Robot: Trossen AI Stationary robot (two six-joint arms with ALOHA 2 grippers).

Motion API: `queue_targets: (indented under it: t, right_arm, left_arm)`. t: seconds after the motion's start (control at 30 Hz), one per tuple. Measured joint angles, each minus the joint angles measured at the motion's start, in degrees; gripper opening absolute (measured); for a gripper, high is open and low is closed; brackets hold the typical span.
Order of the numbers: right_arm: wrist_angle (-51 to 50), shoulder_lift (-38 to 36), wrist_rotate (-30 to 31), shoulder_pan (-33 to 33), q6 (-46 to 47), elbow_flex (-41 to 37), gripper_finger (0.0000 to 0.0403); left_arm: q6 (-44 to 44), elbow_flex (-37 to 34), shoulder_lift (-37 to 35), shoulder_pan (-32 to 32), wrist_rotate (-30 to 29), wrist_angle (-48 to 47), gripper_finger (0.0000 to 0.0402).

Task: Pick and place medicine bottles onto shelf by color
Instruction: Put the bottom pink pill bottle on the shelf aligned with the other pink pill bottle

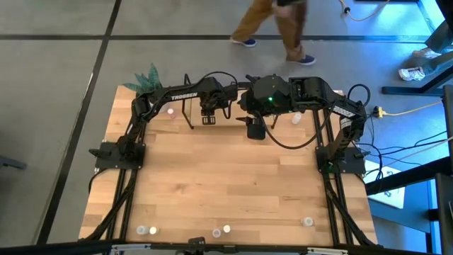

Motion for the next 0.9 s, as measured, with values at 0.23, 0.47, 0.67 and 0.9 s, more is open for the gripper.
queue_targets:
  t: [0.23,0.47,0.67,0.9]
  right_arm:
    - [0.0,0.0,0.0,0.0,0.0,0.0,0.0249]
    - [0.0,0.0,0.0,0.0,0.0,0.0,0.0249]
    - [0.0,0.0,0.0,0.0,0.0,0.0,0.0249]
    - [0.0,0.0,0.0,0.0,0.0,0.0,0.0249]
  left_arm:
    - [0.0,0.0,0.0,0.0,0.0,0.0,0.0164]
    - [-0.1,0.0,0.0,0.0,-0.3,0.0,0.0197]
    - [-2.6,0.1,0.0,0.0,-1.0,-0.1,0.0208]
    - [-2.6,3.4,0.0,-1.1,-1.5,-2.5,0.0210]
